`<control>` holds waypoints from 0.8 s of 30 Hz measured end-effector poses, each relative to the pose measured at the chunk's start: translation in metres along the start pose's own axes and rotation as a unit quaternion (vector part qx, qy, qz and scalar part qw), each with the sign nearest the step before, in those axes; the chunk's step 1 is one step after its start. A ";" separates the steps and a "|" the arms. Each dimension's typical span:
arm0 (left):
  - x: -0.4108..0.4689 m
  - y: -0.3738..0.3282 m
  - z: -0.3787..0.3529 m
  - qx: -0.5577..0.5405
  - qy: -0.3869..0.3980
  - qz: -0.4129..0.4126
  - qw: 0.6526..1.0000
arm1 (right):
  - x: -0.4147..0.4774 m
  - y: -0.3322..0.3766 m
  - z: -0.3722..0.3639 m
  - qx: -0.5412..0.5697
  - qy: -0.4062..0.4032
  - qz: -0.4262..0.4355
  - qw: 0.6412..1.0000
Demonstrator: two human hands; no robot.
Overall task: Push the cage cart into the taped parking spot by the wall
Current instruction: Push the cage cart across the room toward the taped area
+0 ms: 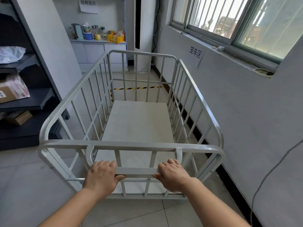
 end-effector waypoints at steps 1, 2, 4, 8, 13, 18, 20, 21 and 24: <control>0.008 0.000 -0.001 0.007 -0.006 0.001 1.000 | 0.006 -0.005 0.002 -0.006 0.002 -0.008 1.000; 0.016 0.000 -0.002 0.011 -0.001 0.000 1.000 | 0.013 -0.010 0.005 -0.008 -0.001 -0.010 1.000; 0.033 0.002 -0.004 0.019 0.018 -0.003 1.000 | 0.027 -0.017 0.010 -0.013 -0.006 -0.013 1.000; 0.067 0.010 -0.007 0.017 0.068 0.009 0.997 | 0.060 -0.030 0.024 -0.018 -0.010 -0.018 1.000; 0.116 0.023 -0.014 0.038 0.107 0.016 0.993 | 0.105 -0.043 0.044 -0.010 -0.011 -0.022 1.000; 0.163 0.038 -0.028 0.046 0.123 0.010 0.991 | 0.150 -0.056 0.061 -0.003 -0.015 -0.031 0.999; 0.181 0.044 -0.033 0.044 0.127 0.008 0.991 | 0.167 -0.060 0.067 0.002 -0.021 -0.032 0.999; 0.190 0.047 -0.035 0.042 0.127 0.008 0.991 | 0.175 -0.062 0.071 0.003 -0.024 -0.033 0.999; 0.214 0.058 -0.042 0.034 0.123 0.008 0.992 | 0.200 -0.067 0.081 0.012 -0.032 -0.034 0.999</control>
Point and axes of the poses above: each hand's wrist, its own x-axis towards the middle knuckle, its own z-axis out of the back of the hand, y = z × x, the point moved 4 cm from there along x, towards the middle knuckle, and after that the axes turned 13 degrees about x, right-handed, at the moved point
